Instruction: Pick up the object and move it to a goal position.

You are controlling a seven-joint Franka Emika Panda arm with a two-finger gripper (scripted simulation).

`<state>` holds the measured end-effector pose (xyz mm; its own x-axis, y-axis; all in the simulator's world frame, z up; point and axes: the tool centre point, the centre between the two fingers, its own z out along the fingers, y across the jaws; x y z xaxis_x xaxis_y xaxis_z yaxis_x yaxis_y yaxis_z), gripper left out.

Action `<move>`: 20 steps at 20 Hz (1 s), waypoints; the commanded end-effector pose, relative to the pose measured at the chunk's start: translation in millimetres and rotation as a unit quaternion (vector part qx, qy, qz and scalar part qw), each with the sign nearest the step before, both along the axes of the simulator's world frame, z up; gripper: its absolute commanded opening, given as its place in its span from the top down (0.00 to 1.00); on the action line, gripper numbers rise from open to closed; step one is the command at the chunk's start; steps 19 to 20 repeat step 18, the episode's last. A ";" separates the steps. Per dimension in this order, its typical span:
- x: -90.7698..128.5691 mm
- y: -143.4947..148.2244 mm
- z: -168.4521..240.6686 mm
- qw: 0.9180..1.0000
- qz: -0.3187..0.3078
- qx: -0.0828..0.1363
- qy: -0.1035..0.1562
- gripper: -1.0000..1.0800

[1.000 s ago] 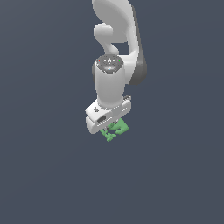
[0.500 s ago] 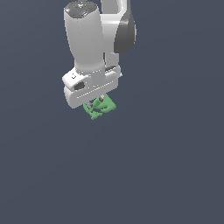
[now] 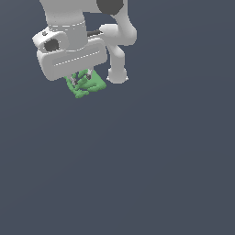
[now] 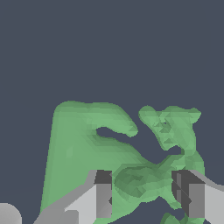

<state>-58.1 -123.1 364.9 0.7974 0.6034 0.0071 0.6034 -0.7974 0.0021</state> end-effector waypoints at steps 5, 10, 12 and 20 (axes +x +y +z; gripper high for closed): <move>-19.2 -28.1 45.1 1.000 0.000 0.000 0.002 1.00; -26.3 -40.5 64.5 1.000 0.000 -0.001 0.003 1.00; -27.5 -43.1 68.4 1.000 0.000 -0.001 0.003 1.00; -26.4 -44.0 69.2 1.000 0.000 -0.001 0.004 1.00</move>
